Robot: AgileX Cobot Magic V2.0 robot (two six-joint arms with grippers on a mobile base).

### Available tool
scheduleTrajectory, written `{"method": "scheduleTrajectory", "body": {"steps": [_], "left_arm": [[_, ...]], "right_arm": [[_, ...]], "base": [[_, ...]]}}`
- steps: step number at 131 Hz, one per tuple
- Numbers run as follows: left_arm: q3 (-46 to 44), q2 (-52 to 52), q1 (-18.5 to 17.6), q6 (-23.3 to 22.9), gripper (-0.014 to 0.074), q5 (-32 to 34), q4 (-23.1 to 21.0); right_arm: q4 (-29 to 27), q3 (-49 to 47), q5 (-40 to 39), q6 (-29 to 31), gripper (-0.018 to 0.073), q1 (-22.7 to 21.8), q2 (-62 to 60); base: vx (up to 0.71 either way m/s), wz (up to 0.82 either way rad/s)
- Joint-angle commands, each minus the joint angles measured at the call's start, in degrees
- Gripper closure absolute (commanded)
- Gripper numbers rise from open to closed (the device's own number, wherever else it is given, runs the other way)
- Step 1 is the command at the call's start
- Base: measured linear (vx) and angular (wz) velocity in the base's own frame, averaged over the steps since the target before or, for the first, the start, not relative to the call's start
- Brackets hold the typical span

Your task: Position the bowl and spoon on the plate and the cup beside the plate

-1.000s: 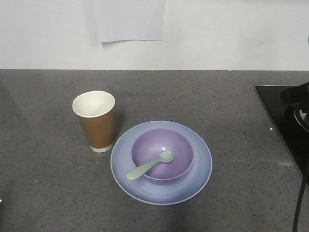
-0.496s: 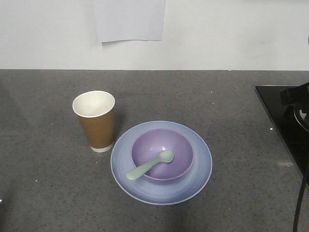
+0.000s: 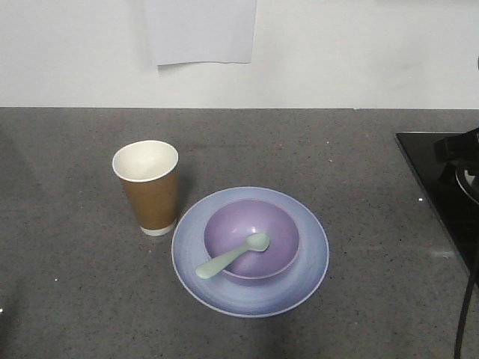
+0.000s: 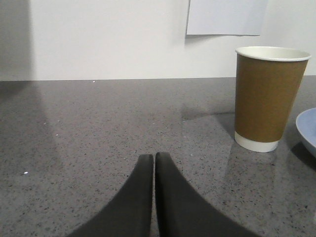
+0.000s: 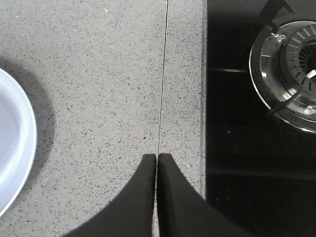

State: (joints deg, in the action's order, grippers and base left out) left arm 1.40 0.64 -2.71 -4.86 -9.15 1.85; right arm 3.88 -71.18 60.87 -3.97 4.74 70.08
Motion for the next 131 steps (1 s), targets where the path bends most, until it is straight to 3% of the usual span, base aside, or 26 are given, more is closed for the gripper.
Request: {"method": "scheduleTrajectory", "body": {"steps": [1,87,109,131], "left_arm": [[0.61,0.92,-0.39,0.04,0.0604,4.60,-0.59],[0.61,0.92,-0.39,0.04,0.0604,4.60,-0.59],[0.61,0.92,-0.39,0.04,0.0604,4.60,-0.59],[0.61,0.92,-0.39,0.04,0.0604,4.60,-0.59]], "right_arm": [[0.52,-1.38,-2.37,0.12,0.0566,-0.13,-1.33],[0.70,-1.38,-3.32,1.09,0.0566,-0.13,-4.98],[0.13,1.74,-13.27,1.49,0.0566,-0.13,-12.14],[0.28,16.34,-29.69,1.69,0.0566,-0.13,-21.59]], "base": [[0.00,0.00],[0.00,0.00],[0.00,0.00],[0.00,0.00]]}}
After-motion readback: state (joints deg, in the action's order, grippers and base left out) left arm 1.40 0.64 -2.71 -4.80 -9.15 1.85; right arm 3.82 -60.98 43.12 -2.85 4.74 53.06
